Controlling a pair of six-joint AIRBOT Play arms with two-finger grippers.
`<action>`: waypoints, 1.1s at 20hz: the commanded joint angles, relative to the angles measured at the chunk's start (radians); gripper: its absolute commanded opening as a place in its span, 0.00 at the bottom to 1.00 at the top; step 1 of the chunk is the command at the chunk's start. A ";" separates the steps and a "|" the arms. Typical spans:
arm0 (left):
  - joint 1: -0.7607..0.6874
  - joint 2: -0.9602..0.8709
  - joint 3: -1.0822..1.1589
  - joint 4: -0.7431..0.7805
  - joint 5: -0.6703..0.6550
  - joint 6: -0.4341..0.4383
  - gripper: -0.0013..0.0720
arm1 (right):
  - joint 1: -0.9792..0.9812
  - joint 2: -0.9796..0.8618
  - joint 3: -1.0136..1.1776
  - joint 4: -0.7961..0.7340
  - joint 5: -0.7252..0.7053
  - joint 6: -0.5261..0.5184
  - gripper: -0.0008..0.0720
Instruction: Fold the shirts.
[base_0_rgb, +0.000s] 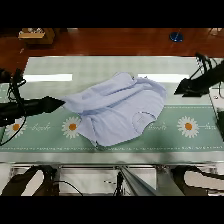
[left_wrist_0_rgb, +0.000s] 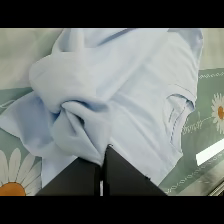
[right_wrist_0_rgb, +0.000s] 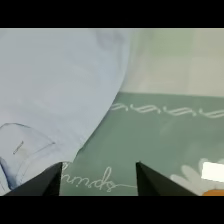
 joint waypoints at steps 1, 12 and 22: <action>0.000 -0.011 0.000 0.000 0.000 0.002 0.05 | -0.040 0.096 -0.323 0.153 -0.140 -0.055 0.75; 0.000 -0.013 0.000 0.000 -0.001 0.002 0.05 | -0.032 0.084 -0.589 0.516 -0.481 -0.125 0.62; 0.001 -0.036 0.000 0.000 0.026 0.002 0.05 | 0.024 -0.051 -0.573 0.828 -0.573 -0.319 0.04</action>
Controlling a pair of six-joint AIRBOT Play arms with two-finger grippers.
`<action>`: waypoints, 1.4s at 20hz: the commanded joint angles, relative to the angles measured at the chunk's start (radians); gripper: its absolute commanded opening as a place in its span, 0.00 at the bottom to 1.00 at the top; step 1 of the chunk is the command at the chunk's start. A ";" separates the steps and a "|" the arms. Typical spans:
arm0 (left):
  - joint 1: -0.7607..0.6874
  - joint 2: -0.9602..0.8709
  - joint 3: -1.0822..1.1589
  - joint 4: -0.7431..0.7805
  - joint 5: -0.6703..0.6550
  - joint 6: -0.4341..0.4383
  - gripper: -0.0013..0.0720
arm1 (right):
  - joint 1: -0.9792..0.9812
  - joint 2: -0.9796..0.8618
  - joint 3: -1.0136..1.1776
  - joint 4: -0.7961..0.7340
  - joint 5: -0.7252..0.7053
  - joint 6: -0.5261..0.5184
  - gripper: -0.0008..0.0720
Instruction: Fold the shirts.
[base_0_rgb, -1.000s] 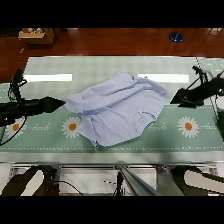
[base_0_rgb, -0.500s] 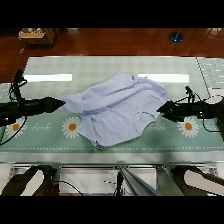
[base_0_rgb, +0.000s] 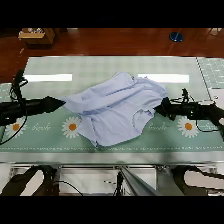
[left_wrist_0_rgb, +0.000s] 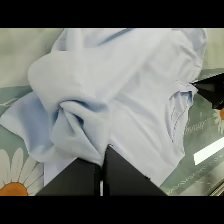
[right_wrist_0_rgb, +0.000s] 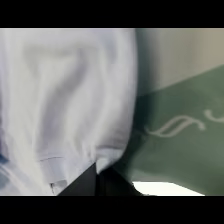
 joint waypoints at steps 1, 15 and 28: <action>0.001 -0.008 0.000 0.000 0.014 0.000 0.05 | 0.021 -0.017 0.036 0.141 -0.029 -0.142 0.04; -0.094 -0.018 0.000 -0.116 -0.057 0.000 0.04 | 0.019 -0.052 0.681 -0.106 -0.304 0.031 0.04; -0.206 -0.108 0.000 -0.113 -0.023 0.000 0.05 | -0.127 -0.058 0.549 -0.586 0.426 0.068 0.64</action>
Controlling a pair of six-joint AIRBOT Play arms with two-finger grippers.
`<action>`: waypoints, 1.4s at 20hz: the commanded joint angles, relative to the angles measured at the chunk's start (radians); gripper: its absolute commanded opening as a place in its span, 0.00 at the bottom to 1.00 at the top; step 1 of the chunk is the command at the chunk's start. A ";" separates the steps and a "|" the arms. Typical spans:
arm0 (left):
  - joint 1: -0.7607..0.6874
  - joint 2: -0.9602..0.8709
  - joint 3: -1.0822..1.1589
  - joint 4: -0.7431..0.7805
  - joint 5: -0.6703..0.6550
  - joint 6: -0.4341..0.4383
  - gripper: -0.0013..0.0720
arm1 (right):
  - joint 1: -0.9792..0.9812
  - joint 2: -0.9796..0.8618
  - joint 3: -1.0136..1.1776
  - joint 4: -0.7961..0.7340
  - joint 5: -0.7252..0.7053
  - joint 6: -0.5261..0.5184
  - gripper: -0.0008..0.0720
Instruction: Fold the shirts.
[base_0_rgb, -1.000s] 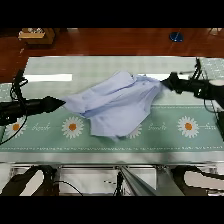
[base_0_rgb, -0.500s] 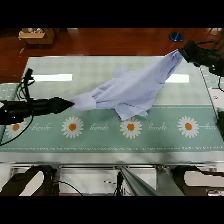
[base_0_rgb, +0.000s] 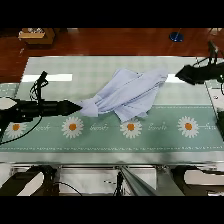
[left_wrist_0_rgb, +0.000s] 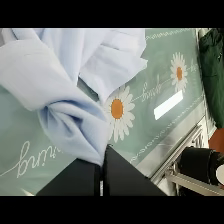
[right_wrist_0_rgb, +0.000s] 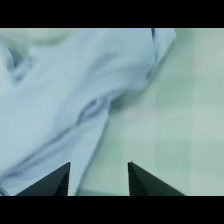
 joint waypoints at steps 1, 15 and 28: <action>-0.004 -0.006 0.000 0.000 0.003 0.000 0.05 | -0.040 0.001 -0.125 -0.070 0.154 -0.003 0.68; -0.004 -0.006 0.000 0.000 0.002 0.000 0.05 | 0.262 0.000 -0.407 0.251 -0.126 -0.088 0.68; 0.034 0.047 0.288 -0.018 -0.023 0.000 0.04 | 0.253 0.291 -0.249 0.344 -0.132 -0.069 0.04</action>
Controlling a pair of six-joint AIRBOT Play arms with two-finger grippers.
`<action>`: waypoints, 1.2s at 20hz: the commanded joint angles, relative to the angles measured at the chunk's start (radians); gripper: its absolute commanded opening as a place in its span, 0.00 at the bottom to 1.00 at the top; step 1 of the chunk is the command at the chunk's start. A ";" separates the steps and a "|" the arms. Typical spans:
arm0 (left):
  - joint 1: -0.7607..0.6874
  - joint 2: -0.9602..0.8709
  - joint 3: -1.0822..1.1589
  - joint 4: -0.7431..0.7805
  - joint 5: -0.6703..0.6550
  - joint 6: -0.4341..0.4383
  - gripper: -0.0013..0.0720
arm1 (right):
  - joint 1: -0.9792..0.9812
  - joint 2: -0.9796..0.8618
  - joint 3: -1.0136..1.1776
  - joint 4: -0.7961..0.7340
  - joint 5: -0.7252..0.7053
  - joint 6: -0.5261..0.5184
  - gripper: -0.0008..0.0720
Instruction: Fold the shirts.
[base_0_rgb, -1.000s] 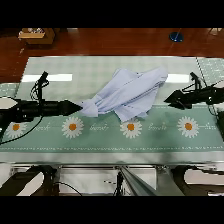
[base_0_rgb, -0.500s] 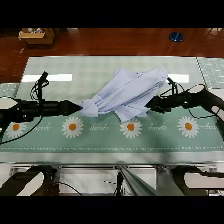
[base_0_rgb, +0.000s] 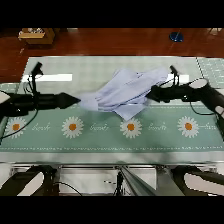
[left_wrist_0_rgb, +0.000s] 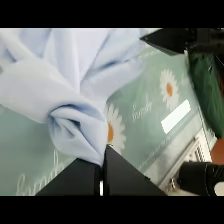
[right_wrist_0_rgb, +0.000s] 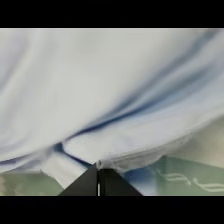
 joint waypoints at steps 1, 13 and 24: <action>0.039 0.040 0.225 -0.011 -0.011 0.000 0.04 | -0.065 0.204 0.127 0.016 0.082 -0.030 0.04; 0.211 0.229 0.979 -0.011 0.034 -0.159 0.04 | -0.263 0.653 0.771 -0.166 0.078 0.215 0.04; 0.211 0.417 1.044 0.299 -0.317 -0.593 0.04 | -0.263 0.618 0.995 -0.502 0.481 0.270 0.04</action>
